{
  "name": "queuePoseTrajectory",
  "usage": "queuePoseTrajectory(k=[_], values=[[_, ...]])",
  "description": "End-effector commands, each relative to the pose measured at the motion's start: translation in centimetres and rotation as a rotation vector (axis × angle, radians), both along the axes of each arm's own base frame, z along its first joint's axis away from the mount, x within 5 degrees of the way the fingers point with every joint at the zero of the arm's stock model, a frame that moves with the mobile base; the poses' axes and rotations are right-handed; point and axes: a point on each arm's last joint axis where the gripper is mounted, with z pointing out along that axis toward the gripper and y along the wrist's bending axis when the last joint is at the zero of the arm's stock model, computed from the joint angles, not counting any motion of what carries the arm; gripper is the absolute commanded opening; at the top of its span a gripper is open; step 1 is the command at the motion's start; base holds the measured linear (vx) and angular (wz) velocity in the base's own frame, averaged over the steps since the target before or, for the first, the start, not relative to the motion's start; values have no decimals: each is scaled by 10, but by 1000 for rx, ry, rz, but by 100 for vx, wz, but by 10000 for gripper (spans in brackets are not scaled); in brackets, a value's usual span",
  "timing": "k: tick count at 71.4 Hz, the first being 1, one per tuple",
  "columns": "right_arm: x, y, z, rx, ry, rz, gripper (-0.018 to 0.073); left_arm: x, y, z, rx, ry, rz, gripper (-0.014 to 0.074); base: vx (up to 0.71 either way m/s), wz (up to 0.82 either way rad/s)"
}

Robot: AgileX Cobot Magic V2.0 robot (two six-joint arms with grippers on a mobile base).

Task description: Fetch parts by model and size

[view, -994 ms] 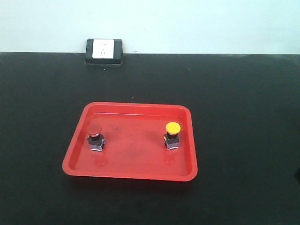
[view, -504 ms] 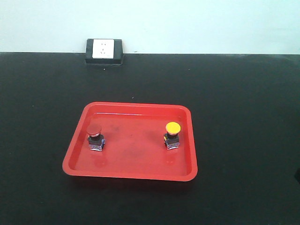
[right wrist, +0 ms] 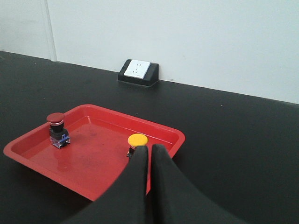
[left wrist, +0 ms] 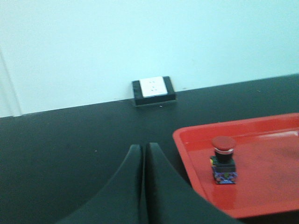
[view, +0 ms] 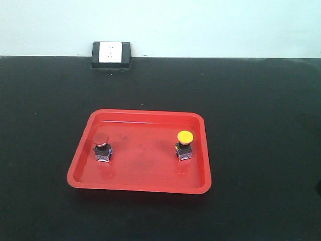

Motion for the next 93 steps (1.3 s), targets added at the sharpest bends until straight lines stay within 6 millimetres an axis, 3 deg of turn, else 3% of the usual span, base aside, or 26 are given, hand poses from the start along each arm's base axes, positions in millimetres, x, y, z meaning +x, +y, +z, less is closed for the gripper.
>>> queuePoseTrajectory(k=[1,8,93], values=[[0,0,15,32,-86,1,-10,0,2,4,-60,-156,34,-8,0,0],[0,0,15,32,-86,1,-10,2,3,-6,-112,-179,43,-8,0,0],[0,0,15,32,-86,1,-10,3,5,-6,-104,-165,78,-8,0,0]])
